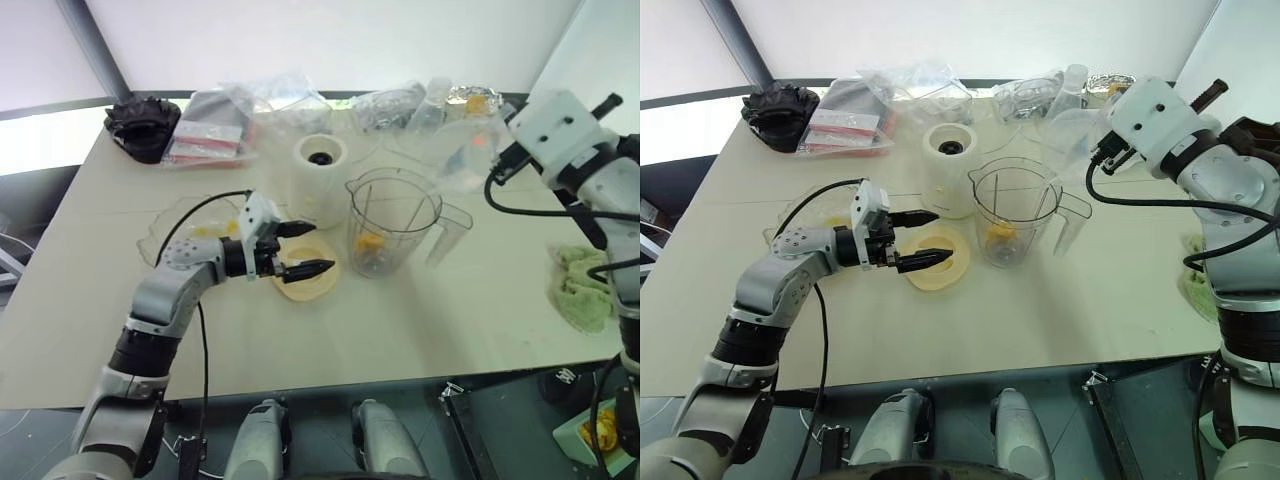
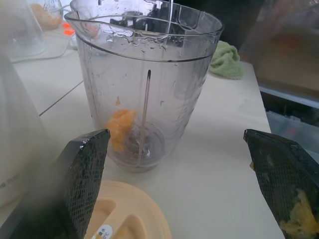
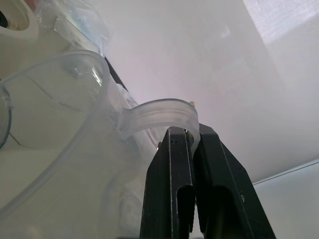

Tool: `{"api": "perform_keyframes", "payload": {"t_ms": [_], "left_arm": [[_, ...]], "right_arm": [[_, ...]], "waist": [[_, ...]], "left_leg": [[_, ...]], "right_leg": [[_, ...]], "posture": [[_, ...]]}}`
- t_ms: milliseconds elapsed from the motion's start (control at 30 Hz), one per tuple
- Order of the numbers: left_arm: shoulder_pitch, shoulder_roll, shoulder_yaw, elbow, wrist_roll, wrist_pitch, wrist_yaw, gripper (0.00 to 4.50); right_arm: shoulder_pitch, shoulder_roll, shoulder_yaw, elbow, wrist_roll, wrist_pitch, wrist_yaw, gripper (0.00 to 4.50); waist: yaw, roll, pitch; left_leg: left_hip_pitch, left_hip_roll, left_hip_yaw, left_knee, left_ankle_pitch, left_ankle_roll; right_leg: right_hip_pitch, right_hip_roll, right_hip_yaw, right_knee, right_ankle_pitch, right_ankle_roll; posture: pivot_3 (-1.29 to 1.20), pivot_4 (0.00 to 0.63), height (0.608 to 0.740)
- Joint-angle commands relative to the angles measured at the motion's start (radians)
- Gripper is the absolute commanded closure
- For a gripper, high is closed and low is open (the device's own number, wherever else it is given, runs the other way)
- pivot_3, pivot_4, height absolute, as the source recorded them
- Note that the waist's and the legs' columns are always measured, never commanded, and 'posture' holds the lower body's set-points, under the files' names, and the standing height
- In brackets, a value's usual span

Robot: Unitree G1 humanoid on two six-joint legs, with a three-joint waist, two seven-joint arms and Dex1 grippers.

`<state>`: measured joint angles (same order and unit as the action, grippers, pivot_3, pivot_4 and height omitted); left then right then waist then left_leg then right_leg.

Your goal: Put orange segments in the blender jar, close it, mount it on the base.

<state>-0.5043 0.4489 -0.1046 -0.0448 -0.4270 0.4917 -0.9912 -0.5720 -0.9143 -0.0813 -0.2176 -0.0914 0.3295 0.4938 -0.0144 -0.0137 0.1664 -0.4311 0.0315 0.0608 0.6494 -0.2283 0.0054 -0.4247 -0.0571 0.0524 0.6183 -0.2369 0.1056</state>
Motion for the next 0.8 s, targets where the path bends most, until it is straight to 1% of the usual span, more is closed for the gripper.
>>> {"api": "perform_keyframes", "payload": {"t_ms": [33, 500, 600, 700, 800], "left_arm": [[-0.011, -0.003, 0.002, -0.018, -0.001, -0.017, 0.002, 0.0], [-0.01, -0.008, -0.003, -0.018, 0.004, -0.019, 0.0, 0.0], [-0.012, -0.012, -0.006, -0.014, 0.006, -0.021, -0.001, 0.0], [-0.013, -0.013, -0.008, -0.013, 0.008, -0.022, -0.003, 0.0], [-0.014, -0.013, -0.009, -0.01, 0.01, -0.024, -0.004, 0.0]], "right_arm": [[-0.026, -0.011, -0.023, -0.015, -0.019, -0.026, 0.001, 4.49], [-0.021, 0.0, -0.037, -0.026, -0.032, -0.014, 0.017, 4.49], [-0.023, 0.045, -0.075, -0.049, 0.024, 0.078, 0.008, 4.49], [-0.044, 0.116, -0.134, -0.083, 0.086, 0.238, -0.024, 4.49], [-0.065, 0.142, -0.164, -0.101, 0.104, 0.335, -0.05, 4.49]], "waist": [[0.0, 0.0, 0.0], [0.0, 0.0, 0.0], [0.0, 0.0, 0.0], [0.001, 0.0, 0.0], [0.001, 0.0, 0.0]], "left_leg": [[0.0, 0.0, 0.0, 0.0, 0.0, 0.0], [0.0, 0.0, 0.0, 0.0, 0.0, 0.0], [0.0, 0.0, 0.0, 0.0, 0.0, 0.0], [0.0, 0.0, 0.0, 0.001, 0.0, 0.0], [0.0, 0.0, 0.0, 0.001, 0.0, 0.0]], "right_leg": [[0.0, 0.0, 0.0, 0.0, 0.0, 0.0], [0.0, 0.0, 0.0, 0.0, 0.0, 0.0], [0.0, 0.0, 0.0, 0.0, 0.0, 0.0], [0.0, 0.0, 0.0, 0.001, 0.0, 0.0], [0.0, 0.0, 0.0, 0.001, 0.0, 0.0]], "posture": [[0.0, 0.15, 0.74], [0.0, 0.15, 0.74], [0.0, 0.15, 0.74], [0.0, 0.15, 0.74], [0.0, 0.15, 0.74]]}}
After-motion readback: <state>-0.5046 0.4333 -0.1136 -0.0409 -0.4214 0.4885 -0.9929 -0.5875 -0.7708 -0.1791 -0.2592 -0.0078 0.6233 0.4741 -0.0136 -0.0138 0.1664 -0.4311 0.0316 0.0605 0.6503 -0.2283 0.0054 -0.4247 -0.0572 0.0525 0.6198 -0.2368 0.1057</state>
